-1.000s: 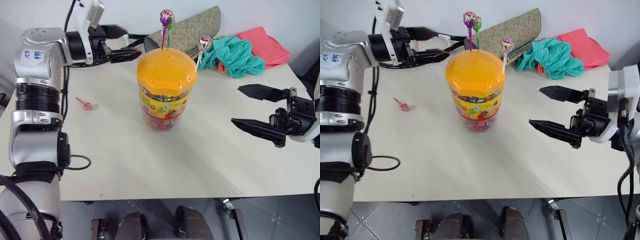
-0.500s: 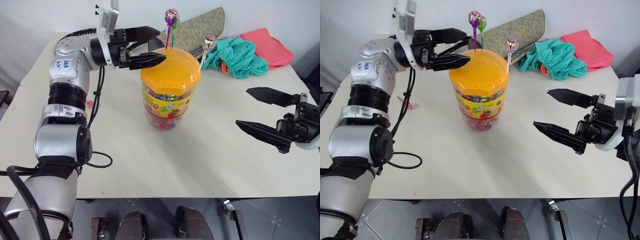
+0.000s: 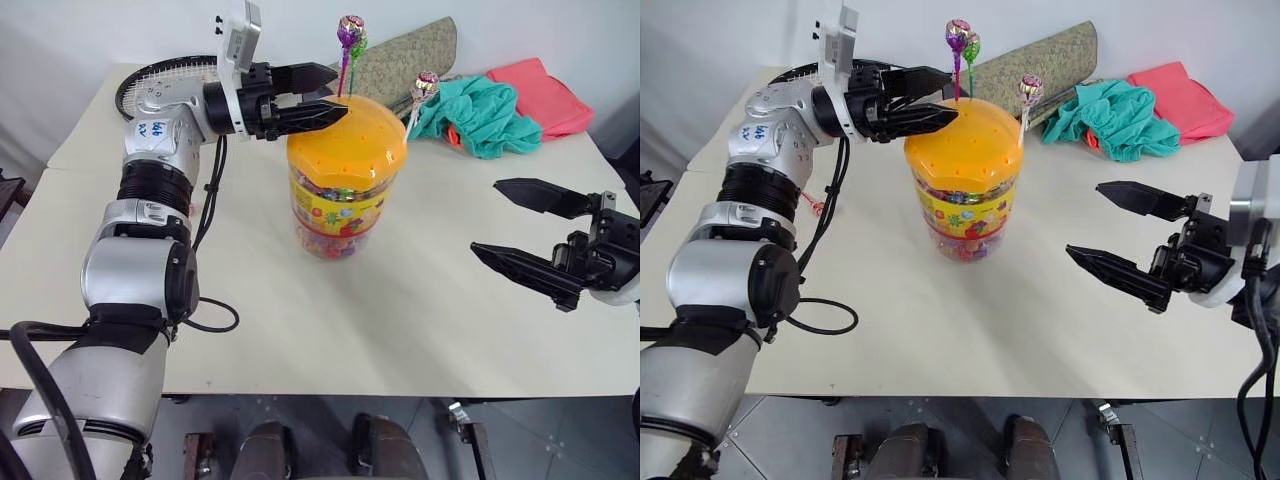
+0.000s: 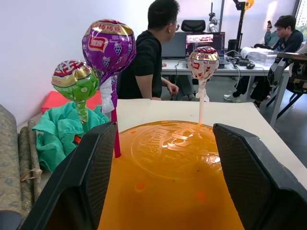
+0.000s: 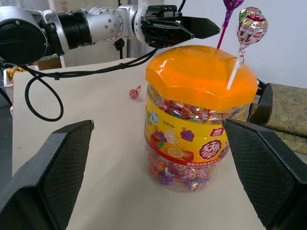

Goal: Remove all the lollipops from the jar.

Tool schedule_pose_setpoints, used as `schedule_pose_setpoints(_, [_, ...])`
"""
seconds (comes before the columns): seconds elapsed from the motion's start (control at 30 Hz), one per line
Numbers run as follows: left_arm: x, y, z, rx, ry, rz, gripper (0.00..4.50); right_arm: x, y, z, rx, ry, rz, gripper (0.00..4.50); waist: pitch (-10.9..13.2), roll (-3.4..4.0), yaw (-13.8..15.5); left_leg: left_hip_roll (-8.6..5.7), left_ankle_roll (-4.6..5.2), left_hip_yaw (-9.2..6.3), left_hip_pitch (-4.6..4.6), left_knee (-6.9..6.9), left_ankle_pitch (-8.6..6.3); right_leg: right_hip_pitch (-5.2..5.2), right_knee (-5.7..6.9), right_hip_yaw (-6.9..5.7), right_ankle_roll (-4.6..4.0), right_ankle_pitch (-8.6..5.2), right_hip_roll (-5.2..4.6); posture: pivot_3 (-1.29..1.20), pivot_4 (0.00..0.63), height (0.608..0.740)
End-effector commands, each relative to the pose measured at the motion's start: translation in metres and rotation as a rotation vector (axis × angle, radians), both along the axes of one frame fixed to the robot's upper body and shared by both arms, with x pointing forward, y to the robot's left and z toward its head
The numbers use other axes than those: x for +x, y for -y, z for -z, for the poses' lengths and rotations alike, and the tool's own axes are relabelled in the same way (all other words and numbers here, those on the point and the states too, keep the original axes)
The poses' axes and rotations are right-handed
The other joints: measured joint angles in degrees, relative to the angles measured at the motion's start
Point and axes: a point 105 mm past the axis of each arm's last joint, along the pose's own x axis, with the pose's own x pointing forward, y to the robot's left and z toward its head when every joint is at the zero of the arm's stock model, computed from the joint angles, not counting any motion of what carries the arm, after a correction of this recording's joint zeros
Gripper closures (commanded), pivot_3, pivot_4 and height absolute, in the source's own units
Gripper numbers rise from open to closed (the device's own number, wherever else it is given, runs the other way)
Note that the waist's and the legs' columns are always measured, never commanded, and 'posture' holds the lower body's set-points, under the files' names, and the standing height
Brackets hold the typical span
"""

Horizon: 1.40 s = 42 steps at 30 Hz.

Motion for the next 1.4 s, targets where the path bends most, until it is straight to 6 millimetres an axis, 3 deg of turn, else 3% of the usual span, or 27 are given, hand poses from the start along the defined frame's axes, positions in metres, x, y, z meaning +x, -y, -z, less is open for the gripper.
schedule_pose_setpoints(0.03, [-0.003, 0.008, -0.022, -0.023, 0.063, -0.001, 1.13, -0.008, 0.000, -0.012, 0.010, 0.069, -0.006, 0.00, 0.0, 0.00, 0.0, 0.00, 0.00, 0.00, 0.00, 0.00, 0.00, 0.00, 0.00, 0.00, 0.00, 0.00, 0.00, 0.00, 0.150, 0.740])
schedule_pose_setpoints(0.53, [0.003, 0.010, -0.024, -0.025, 0.070, -0.060, 1.13, -0.009, -0.003, -0.014, 0.019, 0.078, -0.003, 0.00, 0.0, 0.00, 0.0, -0.03, 0.00, -0.10, -0.04, 0.02, 0.00, 0.01, 0.00, -0.07, 0.01, 0.01, -0.02, 0.00, 0.150, 0.740])
schedule_pose_setpoints(0.63, [0.003, 0.013, -0.025, -0.036, 0.075, -0.058, 1.65, -0.009, -0.003, -0.017, 0.025, 0.084, -0.004, 0.00, 0.0, 0.00, 0.0, -0.03, 0.00, -0.11, -0.04, 0.01, 0.00, 0.01, 0.00, -0.08, 0.01, 0.01, -0.02, 0.00, 0.150, 0.740])
schedule_pose_setpoints(0.97, [0.003, 0.021, -0.032, -0.059, 0.080, -0.065, 4.49, -0.013, -0.004, -0.030, 0.078, 0.123, -0.020, 0.00, 0.0, 0.00, 0.1, -0.03, 0.00, -0.13, -0.05, 0.01, 0.00, 0.01, -0.01, -0.10, 0.01, 0.01, -0.02, 0.00, 0.150, 0.740])
schedule_pose_setpoints(1.13, [0.001, 0.023, -0.041, -0.067, 0.100, -0.060, 4.49, -0.013, -0.002, -0.034, 0.085, 0.134, -0.009, 0.00, 0.0, 0.00, 0.1, -0.05, 0.00, -0.18, -0.09, 0.01, 0.00, 0.02, -0.02, -0.17, 0.01, 0.01, -0.04, 0.00, 0.150, 0.740])
schedule_pose_setpoints(1.4, [-0.012, 0.023, -0.076, -0.120, 0.180, -0.047, 4.49, -0.012, 0.001, -0.037, 0.079, 0.145, 0.001, 0.00, 0.0, 0.00, 0.0, -0.05, 0.00, -0.20, -0.10, 0.01, 0.00, 0.02, -0.02, -0.17, 0.01, 0.01, -0.03, 0.00, 0.150, 0.740])
